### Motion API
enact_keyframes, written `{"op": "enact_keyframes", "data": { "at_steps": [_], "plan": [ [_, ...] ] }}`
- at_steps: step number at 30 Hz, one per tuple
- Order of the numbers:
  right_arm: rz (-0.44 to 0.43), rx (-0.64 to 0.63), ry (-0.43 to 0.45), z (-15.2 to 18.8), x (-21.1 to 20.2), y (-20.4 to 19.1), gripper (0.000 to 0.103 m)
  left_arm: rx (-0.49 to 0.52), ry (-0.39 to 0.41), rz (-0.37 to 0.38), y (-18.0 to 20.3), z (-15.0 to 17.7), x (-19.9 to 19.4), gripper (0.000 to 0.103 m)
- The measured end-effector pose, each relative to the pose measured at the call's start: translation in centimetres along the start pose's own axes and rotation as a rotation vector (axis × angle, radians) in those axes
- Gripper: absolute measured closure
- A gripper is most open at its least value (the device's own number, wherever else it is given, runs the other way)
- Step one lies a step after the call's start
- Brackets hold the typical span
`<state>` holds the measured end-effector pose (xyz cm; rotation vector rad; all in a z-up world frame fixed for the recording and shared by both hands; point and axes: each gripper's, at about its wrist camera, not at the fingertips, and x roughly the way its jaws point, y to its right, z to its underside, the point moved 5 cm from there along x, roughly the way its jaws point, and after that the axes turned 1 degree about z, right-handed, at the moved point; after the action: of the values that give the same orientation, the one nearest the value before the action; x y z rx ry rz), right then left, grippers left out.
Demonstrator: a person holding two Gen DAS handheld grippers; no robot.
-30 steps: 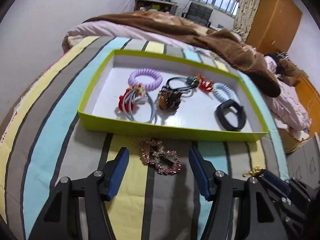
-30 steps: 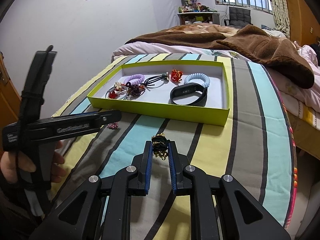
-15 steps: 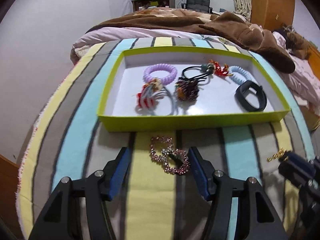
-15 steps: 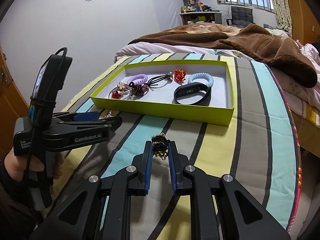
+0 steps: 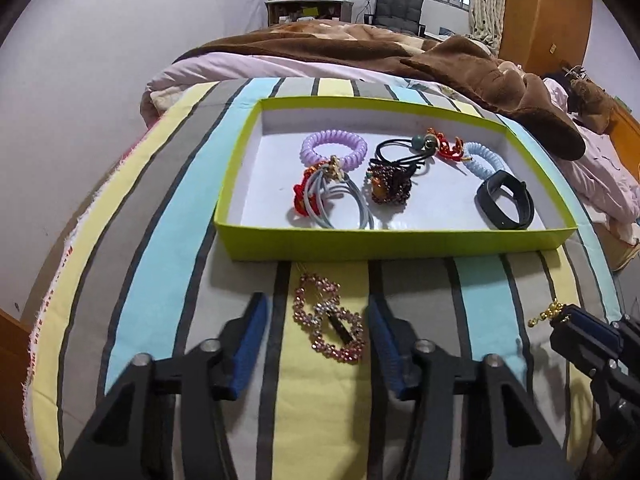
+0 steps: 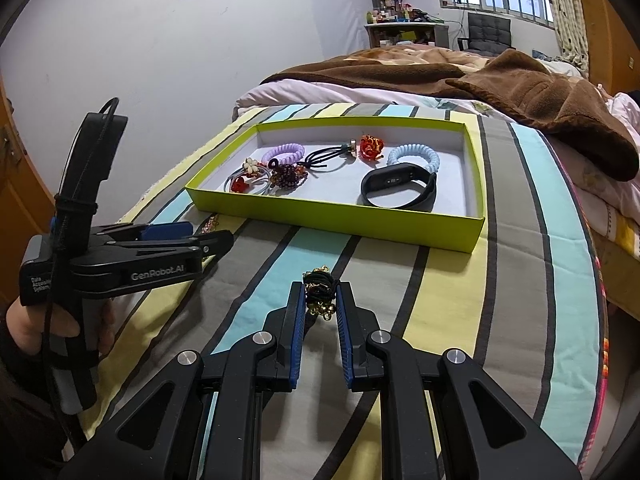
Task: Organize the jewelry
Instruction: 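Grasp the pink beaded hair clip with left gripper while right holds gold ornament, then carry the pink clip and gold ornament into the green box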
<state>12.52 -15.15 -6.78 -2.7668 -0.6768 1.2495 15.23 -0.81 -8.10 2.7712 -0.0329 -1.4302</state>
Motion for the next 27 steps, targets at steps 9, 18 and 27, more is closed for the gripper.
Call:
{"op": "enact_keyframes", "data": {
  "at_steps": [9, 18, 27],
  "plan": [
    [0.000, 0.001, -0.001, 0.0, 0.1, -0.2, 0.087, 0.010, 0.010, 0.020, -0.6, 0.2, -0.3, 0.073],
    [0.008, 0.013, 0.009, 0.0, 0.0, -0.7, 0.087, 0.022, 0.028, 0.057, -1.3, 0.8, -1.3, 0.073],
    [0.014, 0.026, 0.036, -0.8, -0.7, -1.4, 0.087, 0.074, 0.113, 0.092, -1.3, 0.4, -3.9, 0.073]
  ]
}}
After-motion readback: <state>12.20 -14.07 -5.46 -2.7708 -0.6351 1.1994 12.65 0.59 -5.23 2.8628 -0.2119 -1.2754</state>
